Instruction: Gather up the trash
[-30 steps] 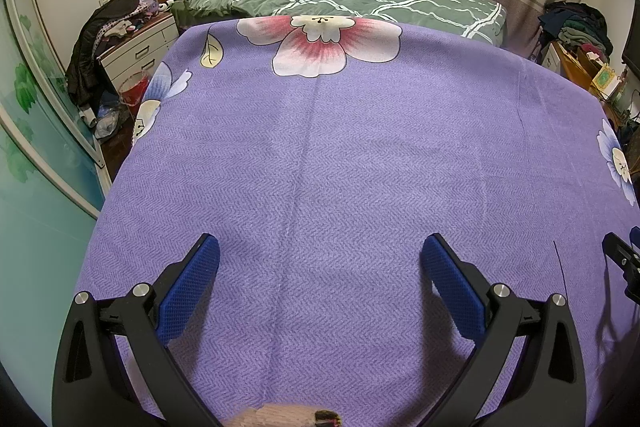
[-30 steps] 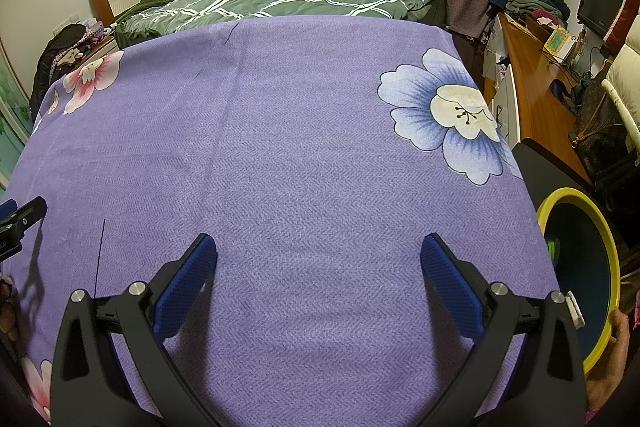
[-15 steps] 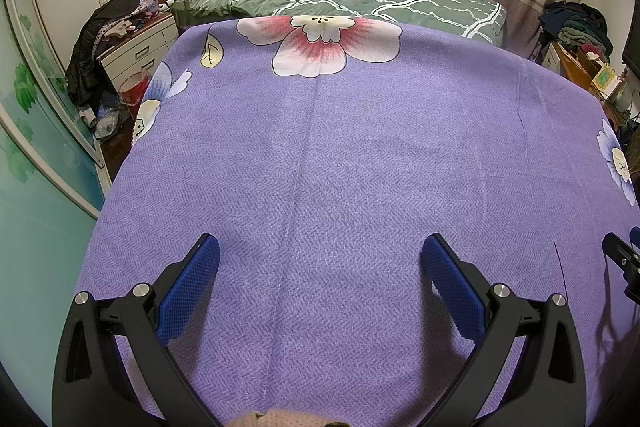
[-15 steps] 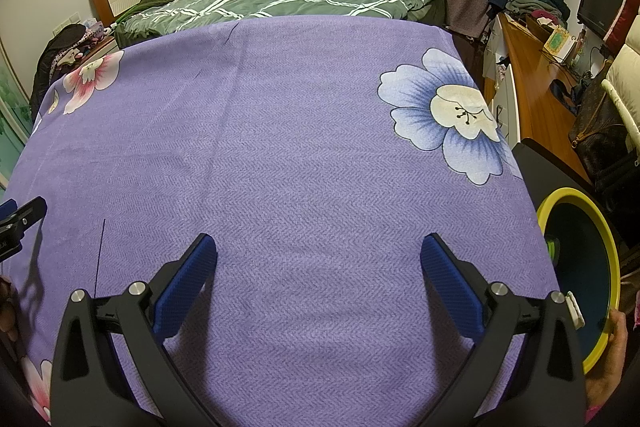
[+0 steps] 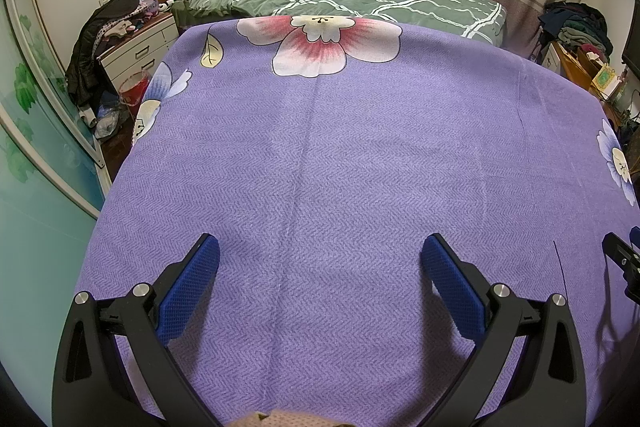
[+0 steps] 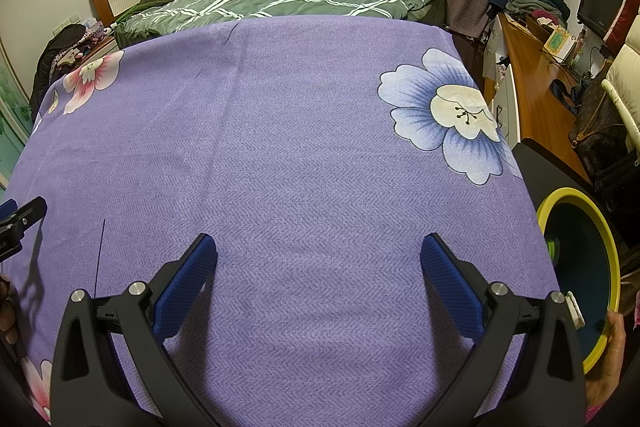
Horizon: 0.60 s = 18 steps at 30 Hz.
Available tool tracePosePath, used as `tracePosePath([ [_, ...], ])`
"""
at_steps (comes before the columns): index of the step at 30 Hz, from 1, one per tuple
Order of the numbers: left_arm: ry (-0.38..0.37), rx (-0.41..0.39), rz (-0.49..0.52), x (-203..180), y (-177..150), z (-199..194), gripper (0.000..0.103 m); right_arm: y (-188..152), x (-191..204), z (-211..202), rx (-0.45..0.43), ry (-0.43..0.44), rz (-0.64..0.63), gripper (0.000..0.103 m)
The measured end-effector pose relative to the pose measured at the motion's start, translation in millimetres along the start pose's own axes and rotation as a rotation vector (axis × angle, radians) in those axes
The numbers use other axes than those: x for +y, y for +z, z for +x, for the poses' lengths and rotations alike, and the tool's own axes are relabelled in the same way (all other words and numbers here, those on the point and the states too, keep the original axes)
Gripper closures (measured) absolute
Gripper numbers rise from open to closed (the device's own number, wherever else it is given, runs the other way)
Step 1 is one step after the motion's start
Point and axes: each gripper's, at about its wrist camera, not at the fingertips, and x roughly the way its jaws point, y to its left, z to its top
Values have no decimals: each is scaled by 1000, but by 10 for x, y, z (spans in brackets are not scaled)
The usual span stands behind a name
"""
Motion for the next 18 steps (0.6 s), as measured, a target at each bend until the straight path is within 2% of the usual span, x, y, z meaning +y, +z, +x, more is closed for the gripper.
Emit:
tracePosePath([
  [18,-2,-1,4,8,-16,4,3,1,-1,-1,0,0,0,5],
])
